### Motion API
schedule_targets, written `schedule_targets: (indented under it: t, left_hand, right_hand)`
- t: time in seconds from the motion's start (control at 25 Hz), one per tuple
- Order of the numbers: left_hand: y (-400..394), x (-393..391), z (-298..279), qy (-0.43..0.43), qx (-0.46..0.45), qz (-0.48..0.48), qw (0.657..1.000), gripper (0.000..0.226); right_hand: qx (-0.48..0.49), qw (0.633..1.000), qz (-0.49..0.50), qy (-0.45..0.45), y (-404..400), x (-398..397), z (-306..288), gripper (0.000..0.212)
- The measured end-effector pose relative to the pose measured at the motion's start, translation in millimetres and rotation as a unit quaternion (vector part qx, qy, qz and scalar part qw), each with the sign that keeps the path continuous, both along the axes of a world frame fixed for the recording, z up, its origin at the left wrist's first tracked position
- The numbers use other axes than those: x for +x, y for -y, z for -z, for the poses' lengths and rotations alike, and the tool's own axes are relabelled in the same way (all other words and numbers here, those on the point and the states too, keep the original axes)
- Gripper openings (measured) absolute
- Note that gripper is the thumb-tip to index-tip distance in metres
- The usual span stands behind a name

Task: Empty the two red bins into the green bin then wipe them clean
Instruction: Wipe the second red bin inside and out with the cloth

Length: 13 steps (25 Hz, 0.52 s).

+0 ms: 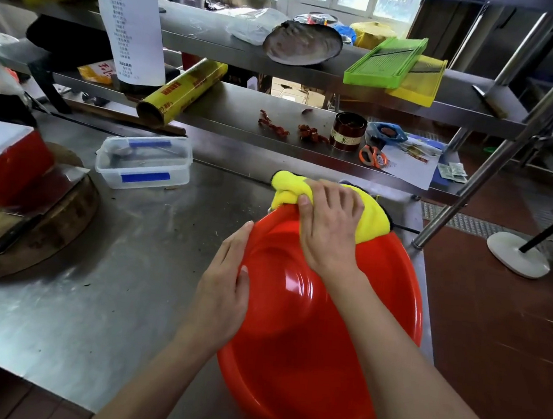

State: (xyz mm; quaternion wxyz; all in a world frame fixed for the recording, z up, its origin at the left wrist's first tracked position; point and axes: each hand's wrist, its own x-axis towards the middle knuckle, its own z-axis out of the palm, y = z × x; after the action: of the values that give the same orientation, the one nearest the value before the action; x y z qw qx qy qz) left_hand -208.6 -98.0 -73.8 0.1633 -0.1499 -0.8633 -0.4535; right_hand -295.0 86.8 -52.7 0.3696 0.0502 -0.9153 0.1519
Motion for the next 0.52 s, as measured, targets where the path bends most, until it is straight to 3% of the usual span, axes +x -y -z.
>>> schedule_targets:
  t: [0.16,0.32,0.52]
  left_hand:
    - [-3,-4,-1,0.001,0.0,0.003,1.0,0.072]
    - [8,0,4,0.009,-0.01,-0.004,1.0,0.07]
    - [21,0,9,0.024,-0.025,-0.027,0.999,0.066]
  right_hand:
    - [0.031,0.997,-0.073,-0.01,39,14,5,0.034]
    - [0.082,0.992,-0.093,0.002,27,12,0,0.04]
    - [0.09,0.996,-0.024,0.016,-3,1,3,0.049]
